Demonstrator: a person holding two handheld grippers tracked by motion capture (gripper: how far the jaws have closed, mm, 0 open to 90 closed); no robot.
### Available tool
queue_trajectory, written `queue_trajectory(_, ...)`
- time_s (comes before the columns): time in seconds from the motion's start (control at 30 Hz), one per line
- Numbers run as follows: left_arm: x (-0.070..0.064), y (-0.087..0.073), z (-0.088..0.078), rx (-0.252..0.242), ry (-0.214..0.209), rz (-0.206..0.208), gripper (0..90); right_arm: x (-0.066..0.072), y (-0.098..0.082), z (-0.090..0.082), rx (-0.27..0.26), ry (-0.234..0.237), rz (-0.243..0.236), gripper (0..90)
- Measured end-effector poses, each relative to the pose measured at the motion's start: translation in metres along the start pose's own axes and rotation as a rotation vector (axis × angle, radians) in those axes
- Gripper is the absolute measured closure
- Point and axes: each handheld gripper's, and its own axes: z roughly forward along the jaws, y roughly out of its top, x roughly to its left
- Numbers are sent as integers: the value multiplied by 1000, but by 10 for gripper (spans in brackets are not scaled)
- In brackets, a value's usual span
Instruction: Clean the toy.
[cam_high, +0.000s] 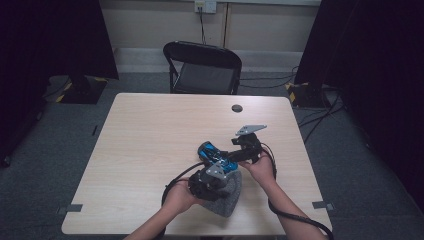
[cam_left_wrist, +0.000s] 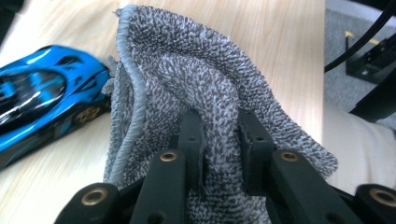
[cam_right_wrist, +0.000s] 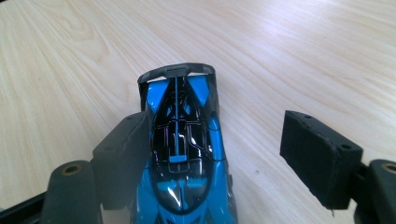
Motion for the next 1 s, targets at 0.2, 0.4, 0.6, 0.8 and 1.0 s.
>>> queue_trajectory(0.2, 2, 3, 22, 8, -15, 0, 675, -1, -3, -10, -22, 25, -6, 253)
queue_trajectory(0.4, -1, -1, 16, -15, -2, -15, 479, -1, -13, -15, -18, 39, -11, 260)
queue_trajectory(0.6, -14, -15, -5, -5, 17, -16, 478, 0, -21, -19, -12, 50, -14, 269)
queue_trajectory(0.8, -28, -33, -10, 6, 32, -28, 504, 6, -23, -27, -17, 57, -32, 275)
queue_trajectory(1.0, -22, -45, 4, 64, 53, -44, 539, 14, -22, -28, -20, 73, -52, 276)
